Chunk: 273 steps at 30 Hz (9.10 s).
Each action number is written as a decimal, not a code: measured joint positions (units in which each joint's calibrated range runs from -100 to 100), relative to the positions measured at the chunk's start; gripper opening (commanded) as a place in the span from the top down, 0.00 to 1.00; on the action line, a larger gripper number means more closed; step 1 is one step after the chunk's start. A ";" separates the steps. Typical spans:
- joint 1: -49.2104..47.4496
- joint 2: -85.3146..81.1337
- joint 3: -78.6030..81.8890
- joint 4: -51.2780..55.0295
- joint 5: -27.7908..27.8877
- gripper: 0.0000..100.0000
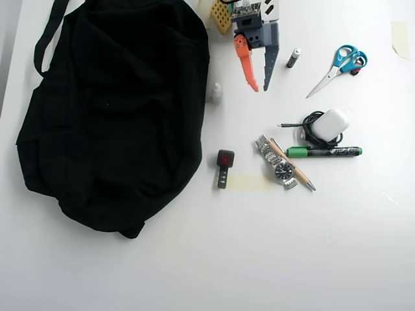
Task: Put the black bike light into the black bag
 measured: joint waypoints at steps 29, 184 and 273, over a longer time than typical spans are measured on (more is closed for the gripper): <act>3.52 82.32 -69.54 14.91 5.03 0.75; 11.45 128.19 -98.63 11.25 -4.69 0.69; 17.76 105.75 -141.64 58.37 -2.64 0.98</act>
